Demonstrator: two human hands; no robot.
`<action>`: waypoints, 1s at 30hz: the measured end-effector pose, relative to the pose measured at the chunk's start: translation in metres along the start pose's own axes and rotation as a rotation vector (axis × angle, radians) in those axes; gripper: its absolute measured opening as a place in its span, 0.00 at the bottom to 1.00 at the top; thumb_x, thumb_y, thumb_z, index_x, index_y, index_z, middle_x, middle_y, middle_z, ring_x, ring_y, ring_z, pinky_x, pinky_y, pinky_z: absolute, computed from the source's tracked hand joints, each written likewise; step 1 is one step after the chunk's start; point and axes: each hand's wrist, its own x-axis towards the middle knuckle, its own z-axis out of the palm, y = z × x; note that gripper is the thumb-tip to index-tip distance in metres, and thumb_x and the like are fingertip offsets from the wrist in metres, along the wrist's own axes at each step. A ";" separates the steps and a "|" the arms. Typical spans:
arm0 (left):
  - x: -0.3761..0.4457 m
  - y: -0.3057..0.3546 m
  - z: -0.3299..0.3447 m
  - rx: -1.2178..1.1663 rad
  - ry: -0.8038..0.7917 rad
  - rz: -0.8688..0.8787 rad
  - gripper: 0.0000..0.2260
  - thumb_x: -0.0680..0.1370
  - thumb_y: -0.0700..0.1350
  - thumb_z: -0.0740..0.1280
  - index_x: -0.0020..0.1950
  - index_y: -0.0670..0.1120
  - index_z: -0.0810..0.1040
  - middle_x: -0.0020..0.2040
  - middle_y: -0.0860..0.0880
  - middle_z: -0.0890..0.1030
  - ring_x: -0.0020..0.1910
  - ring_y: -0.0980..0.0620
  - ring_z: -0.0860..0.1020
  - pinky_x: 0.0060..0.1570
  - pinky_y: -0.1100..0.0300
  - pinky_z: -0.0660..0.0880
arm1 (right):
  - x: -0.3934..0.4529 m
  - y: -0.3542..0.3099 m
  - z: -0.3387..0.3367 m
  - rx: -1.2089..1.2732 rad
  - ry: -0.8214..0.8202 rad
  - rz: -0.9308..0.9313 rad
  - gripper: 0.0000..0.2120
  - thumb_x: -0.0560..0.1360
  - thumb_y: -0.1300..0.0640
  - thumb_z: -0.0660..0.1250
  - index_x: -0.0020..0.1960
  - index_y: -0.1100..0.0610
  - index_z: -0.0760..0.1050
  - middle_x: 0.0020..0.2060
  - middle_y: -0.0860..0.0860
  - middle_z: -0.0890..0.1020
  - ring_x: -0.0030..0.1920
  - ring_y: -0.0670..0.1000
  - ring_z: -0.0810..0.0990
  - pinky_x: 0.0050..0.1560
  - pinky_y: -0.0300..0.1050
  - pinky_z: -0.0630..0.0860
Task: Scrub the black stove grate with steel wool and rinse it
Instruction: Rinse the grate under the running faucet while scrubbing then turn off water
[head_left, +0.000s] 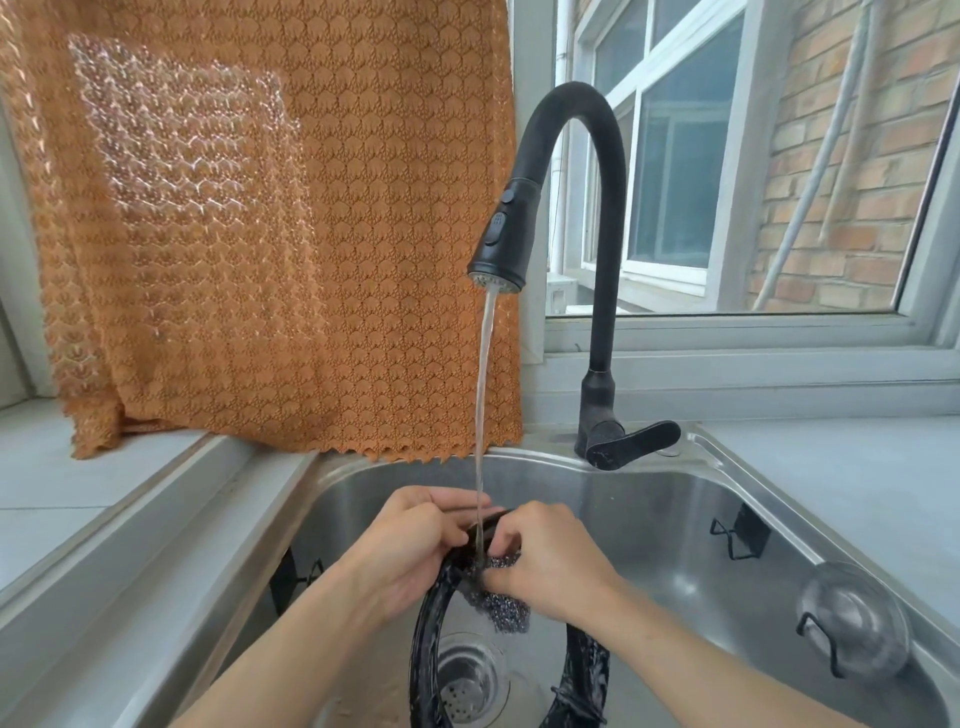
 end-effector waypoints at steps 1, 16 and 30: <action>-0.001 0.001 0.001 -0.005 -0.004 -0.002 0.24 0.72 0.17 0.50 0.57 0.29 0.80 0.55 0.31 0.84 0.57 0.37 0.84 0.58 0.45 0.80 | 0.000 0.000 0.001 -0.017 -0.003 -0.007 0.08 0.67 0.49 0.78 0.44 0.49 0.84 0.41 0.45 0.84 0.42 0.50 0.82 0.45 0.49 0.81; 0.007 -0.004 -0.003 0.066 0.036 0.033 0.26 0.69 0.18 0.48 0.55 0.28 0.81 0.54 0.27 0.82 0.60 0.28 0.79 0.62 0.39 0.75 | -0.001 -0.005 -0.015 0.227 0.112 -0.091 0.10 0.66 0.45 0.81 0.46 0.45 0.87 0.44 0.41 0.84 0.34 0.34 0.75 0.39 0.30 0.66; 0.002 0.000 -0.001 0.025 0.085 -0.003 0.20 0.75 0.20 0.52 0.56 0.28 0.81 0.53 0.29 0.83 0.57 0.33 0.82 0.56 0.47 0.80 | -0.005 -0.004 -0.010 0.099 0.061 -0.124 0.10 0.69 0.45 0.78 0.49 0.46 0.84 0.47 0.39 0.81 0.40 0.35 0.72 0.42 0.31 0.66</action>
